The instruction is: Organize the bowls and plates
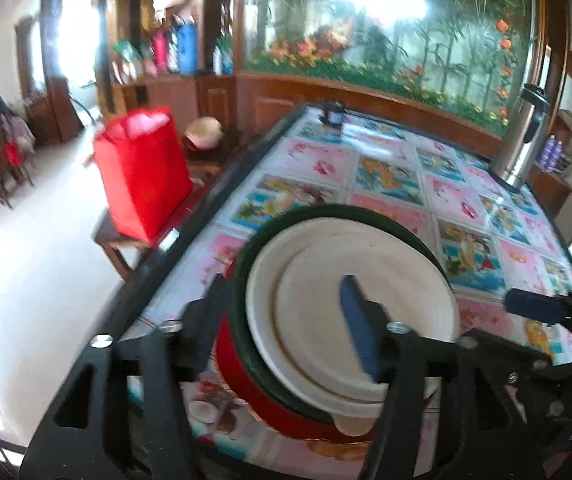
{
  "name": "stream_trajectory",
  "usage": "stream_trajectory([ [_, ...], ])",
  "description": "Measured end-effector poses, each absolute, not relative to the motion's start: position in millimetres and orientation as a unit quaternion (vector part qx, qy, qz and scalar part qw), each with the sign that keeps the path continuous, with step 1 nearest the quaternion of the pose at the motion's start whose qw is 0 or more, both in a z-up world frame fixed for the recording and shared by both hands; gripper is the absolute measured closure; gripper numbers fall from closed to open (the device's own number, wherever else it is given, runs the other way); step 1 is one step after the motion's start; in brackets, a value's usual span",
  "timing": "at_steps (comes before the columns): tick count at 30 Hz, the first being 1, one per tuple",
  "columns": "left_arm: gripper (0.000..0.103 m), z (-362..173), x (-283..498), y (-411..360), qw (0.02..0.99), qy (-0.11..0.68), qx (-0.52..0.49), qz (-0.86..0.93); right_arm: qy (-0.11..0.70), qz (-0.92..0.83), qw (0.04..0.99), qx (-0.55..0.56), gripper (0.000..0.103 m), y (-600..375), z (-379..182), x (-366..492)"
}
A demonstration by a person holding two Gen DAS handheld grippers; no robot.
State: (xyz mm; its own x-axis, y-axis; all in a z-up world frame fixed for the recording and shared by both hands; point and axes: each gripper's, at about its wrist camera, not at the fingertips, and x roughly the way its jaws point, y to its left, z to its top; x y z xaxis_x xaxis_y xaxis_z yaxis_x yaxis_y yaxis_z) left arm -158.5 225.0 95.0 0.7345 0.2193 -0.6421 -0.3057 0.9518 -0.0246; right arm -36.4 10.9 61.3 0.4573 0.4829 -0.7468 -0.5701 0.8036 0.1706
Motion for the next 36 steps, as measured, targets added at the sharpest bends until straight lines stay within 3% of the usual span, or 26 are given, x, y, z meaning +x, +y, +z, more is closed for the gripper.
stream_trajectory([
  [2, 0.040, 97.5, -163.1, 220.3, 0.932, 0.324, -0.045, 0.156, 0.404, 0.291, 0.866, -0.040, 0.022, 6.7, 62.3, -42.2],
  [5, 0.032, 96.0, -168.8, 220.2, 0.935, 0.320, -0.059, 0.140, 0.385, 0.264, 0.883, -0.052, 0.020, 7.6, 61.1, -49.1],
  [13, 0.032, 80.7, -174.1, 212.3, 0.932, 0.335, -0.067, 0.118, 0.344, 0.236, 0.908, -0.043, 0.020, 1.8, 49.4, -61.6],
  [36, 0.031, 71.3, -186.6, 195.9, 0.936, 0.334, -0.034, 0.107, 0.347, 0.210, 0.914, -0.025, 0.019, -12.0, 32.4, -68.5],
])
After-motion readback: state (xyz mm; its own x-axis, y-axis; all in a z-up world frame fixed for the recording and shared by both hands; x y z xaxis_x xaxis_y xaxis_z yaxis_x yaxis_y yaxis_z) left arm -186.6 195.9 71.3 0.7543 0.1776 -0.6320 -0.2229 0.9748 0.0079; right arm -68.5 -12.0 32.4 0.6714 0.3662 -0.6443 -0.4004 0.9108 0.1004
